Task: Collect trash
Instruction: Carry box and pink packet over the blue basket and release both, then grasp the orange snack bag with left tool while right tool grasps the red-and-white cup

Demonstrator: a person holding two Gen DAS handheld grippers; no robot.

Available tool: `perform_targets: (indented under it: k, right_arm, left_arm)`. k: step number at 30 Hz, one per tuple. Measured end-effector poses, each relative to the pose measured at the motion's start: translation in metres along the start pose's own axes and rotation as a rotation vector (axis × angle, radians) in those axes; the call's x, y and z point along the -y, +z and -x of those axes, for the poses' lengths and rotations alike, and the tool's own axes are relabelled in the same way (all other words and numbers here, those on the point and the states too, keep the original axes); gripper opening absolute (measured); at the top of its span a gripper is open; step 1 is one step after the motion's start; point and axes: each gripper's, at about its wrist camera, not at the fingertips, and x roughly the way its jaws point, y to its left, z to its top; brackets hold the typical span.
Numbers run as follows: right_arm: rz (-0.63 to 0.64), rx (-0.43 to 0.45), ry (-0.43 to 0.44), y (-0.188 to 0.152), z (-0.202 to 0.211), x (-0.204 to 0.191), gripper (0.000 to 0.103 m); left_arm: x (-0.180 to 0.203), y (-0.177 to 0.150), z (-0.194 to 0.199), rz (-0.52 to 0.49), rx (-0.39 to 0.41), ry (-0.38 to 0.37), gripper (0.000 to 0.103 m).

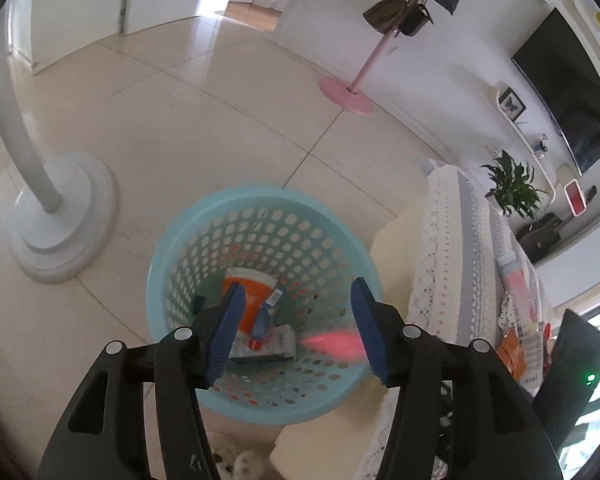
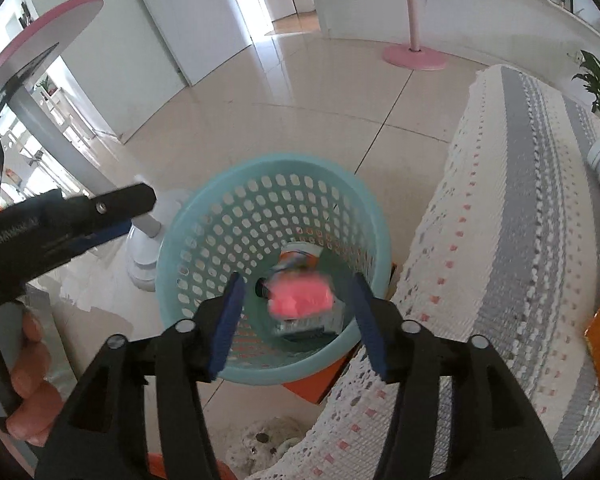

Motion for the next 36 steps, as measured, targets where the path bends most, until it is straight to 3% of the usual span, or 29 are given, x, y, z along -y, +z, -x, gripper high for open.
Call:
perform_targets:
  k: [10,17,21,28,36]
  right_arm:
    - [0.001,0.043,-0.010,-0.009,0.026,0.012,0.052]
    - [-0.012,0.167,-0.057,-0.009,0.093,0.040,0.052]
    - [-0.043,0.240,-0.098,-0.012,0.137,0.067,0.052]
    - [-0.079,0.338,-0.228,-0.037,0.215,0.139,0.052]
    - [-0.176,0.338,-0.399,-0.085,0.263,0.255,0.052]
  left_arm:
    - [0.038,0.000,0.012,-0.067,0.056,-0.052,0.052]
    - [0.096,-0.010,0.034,-0.153,0.158,-0.152,0.052]
    - [0.139,-0.023,0.033,-0.219,0.171,-0.205,0.052]
    - [0.223,-0.061,0.001,-0.358,0.078,-0.278,0.056]
    - [0.298,-0.121,-0.052,-0.518,-0.056,-0.282,0.058]
